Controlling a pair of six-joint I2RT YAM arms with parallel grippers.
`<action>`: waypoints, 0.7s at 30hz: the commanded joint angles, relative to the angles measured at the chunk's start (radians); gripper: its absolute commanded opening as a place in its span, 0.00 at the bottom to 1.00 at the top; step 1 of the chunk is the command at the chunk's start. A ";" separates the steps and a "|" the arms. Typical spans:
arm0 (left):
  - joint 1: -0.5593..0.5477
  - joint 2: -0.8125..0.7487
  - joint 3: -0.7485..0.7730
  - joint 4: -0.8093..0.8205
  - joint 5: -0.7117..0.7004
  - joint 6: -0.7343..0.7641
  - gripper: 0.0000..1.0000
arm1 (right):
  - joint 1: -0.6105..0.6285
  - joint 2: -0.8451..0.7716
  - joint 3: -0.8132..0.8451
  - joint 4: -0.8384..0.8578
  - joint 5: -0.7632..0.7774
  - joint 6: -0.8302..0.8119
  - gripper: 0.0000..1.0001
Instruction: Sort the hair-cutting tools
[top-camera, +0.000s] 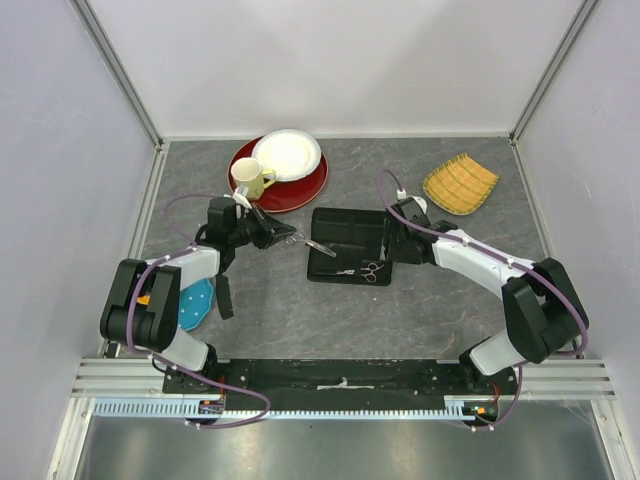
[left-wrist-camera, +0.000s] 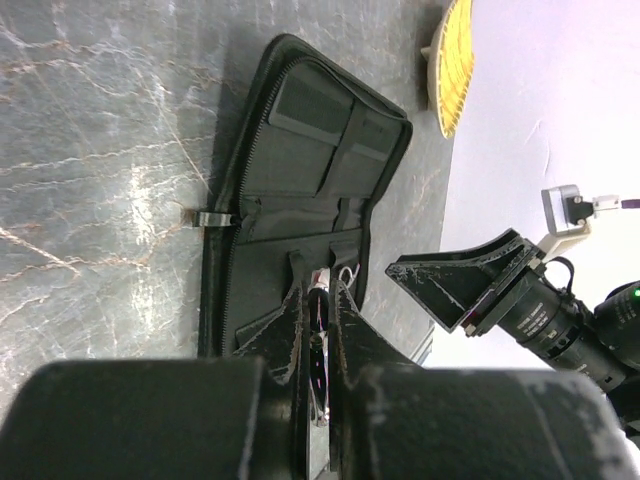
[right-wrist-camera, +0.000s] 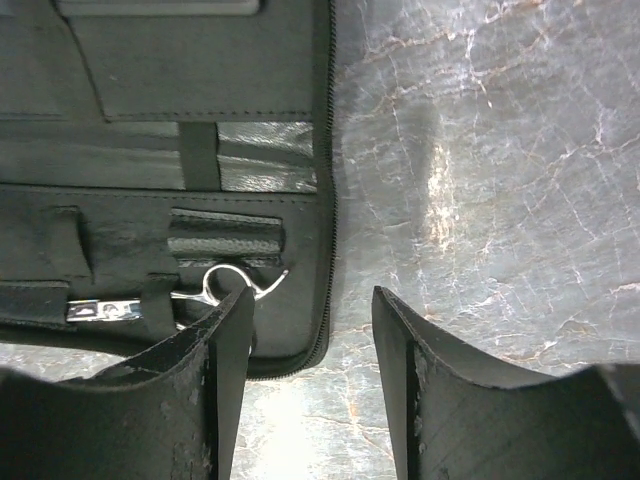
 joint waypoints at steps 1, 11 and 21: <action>0.000 0.014 -0.034 0.140 -0.068 -0.051 0.02 | -0.007 0.032 -0.015 0.019 -0.013 0.027 0.56; 0.000 0.103 -0.071 0.233 -0.088 -0.066 0.02 | -0.024 0.107 -0.023 0.073 -0.062 0.022 0.41; 0.000 0.160 -0.089 0.308 -0.040 -0.097 0.02 | -0.030 0.172 -0.014 0.085 -0.089 0.034 0.29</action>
